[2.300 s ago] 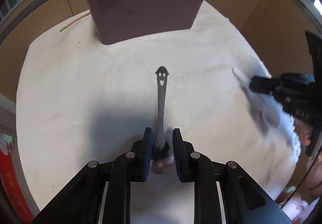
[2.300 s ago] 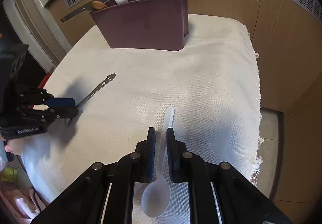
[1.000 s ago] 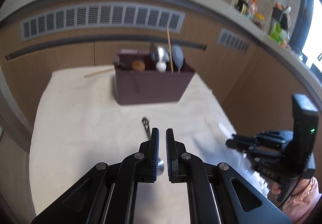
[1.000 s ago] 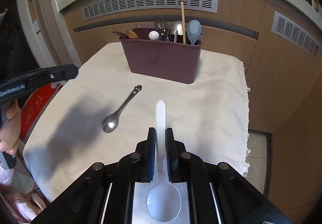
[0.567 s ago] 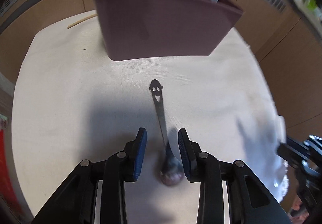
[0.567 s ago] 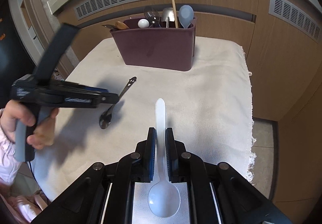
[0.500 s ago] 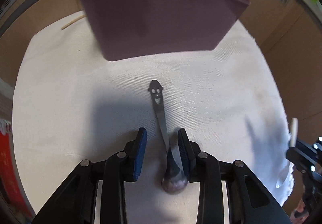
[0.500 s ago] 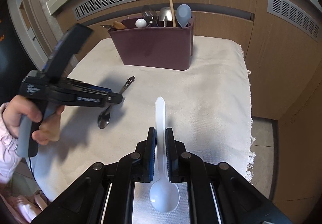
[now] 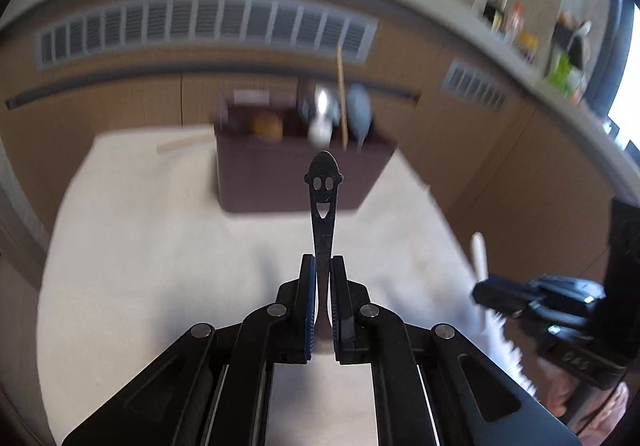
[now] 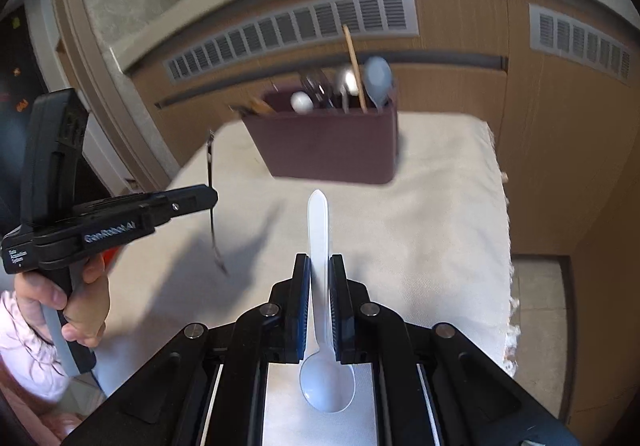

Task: Organize utensils
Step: 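Lift the white plastic spoon and smiley spoon up above the caddy, then lower both spoons into the caddy and open both tools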

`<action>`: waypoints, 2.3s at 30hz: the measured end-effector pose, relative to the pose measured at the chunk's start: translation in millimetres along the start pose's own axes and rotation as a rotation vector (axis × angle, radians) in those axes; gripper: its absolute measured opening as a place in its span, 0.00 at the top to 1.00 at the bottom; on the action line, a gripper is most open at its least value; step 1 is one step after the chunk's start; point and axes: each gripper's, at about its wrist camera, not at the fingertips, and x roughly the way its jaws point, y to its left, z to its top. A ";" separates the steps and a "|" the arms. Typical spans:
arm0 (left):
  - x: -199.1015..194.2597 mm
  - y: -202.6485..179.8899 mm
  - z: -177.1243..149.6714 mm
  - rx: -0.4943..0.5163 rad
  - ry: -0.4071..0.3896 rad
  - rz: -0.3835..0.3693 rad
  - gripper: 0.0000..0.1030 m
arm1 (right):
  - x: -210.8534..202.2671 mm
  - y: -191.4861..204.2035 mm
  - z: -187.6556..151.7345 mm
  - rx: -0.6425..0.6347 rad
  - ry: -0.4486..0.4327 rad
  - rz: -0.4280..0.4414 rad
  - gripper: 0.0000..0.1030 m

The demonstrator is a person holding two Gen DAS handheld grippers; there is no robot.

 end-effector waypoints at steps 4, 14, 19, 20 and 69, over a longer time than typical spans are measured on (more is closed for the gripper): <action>-45.7 -19.0 52.5 0.050 -0.168 -0.072 0.93 | -30.8 16.2 43.2 -0.048 -0.130 0.023 0.92; -78.4 -15.7 178.9 0.120 -0.465 -0.056 0.93 | -68.6 41.2 188.4 -0.208 -0.491 -0.075 0.92; -32.3 17.5 186.2 0.073 -0.419 -0.048 0.93 | -21.2 23.4 209.2 -0.177 -0.484 -0.054 0.92; -24.7 23.5 183.5 0.066 -0.403 -0.049 0.93 | -11.8 19.9 208.9 -0.167 -0.471 -0.050 0.92; -73.1 -12.1 -62.8 0.092 -0.248 0.373 0.01 | -30.9 40.0 -25.3 -0.037 -0.234 -0.323 0.00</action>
